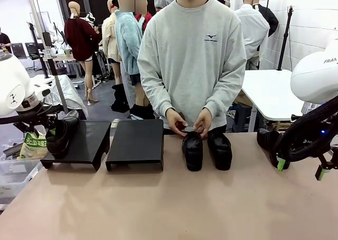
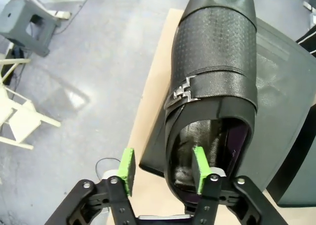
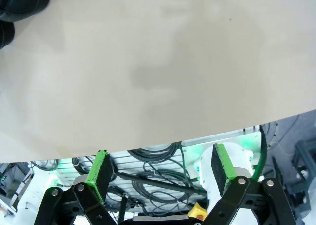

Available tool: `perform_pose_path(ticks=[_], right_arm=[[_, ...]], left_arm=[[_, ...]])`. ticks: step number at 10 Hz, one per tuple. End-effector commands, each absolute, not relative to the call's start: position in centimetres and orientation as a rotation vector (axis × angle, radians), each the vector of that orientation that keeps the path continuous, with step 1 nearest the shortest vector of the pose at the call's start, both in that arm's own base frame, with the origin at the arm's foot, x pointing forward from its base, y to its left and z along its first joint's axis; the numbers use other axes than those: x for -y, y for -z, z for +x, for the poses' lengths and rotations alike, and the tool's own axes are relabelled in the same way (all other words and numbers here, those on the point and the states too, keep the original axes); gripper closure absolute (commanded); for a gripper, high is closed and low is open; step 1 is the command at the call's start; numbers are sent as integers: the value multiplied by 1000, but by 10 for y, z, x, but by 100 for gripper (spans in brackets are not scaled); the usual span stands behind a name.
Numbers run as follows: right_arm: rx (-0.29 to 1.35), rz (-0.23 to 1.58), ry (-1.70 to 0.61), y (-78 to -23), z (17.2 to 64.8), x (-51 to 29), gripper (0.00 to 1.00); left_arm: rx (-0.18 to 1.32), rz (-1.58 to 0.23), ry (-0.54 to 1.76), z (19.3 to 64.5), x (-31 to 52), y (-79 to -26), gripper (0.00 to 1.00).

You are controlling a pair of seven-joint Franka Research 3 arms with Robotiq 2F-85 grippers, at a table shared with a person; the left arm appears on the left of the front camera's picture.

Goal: Organize the shoes by placing them on the stand.
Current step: Place the Shoe from the middle of the table onto the Shoes Stand, then pick up one Shoe and place it in the middle of the table.

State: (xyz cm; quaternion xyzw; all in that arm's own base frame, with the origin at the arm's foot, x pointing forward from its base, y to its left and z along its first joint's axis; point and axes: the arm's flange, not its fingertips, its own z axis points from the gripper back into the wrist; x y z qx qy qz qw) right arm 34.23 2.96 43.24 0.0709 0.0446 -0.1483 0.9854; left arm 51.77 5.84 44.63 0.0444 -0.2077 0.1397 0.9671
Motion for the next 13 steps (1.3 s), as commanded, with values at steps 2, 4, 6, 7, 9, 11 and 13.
perform_pose_path(ticks=[2, 4, 6, 7, 9, 11, 13], right_arm=[[-90, 138, 301, -433, 342, -30, 0], [-90, 138, 301, -433, 342, -30, 0], [-90, 138, 301, -433, 342, -30, 0], [-90, 138, 301, -433, 342, -30, 0], [-90, 138, 301, -433, 342, -30, 0], [-90, 138, 301, -433, 342, -30, 0], [-90, 138, 301, -433, 342, -30, 0]], left_arm=[[453, 163, -320, 514, -54, -463, 0], [452, 137, -323, 512, -55, -466, 0], [431, 120, -328, 506, -58, -472, 0], [462, 124, -301, 514, -58, -467, 0], [462, 124, -301, 514, -58, -467, 0], [462, 124, -301, 514, -58, -467, 0], [462, 124, -301, 514, -58, -467, 0]])
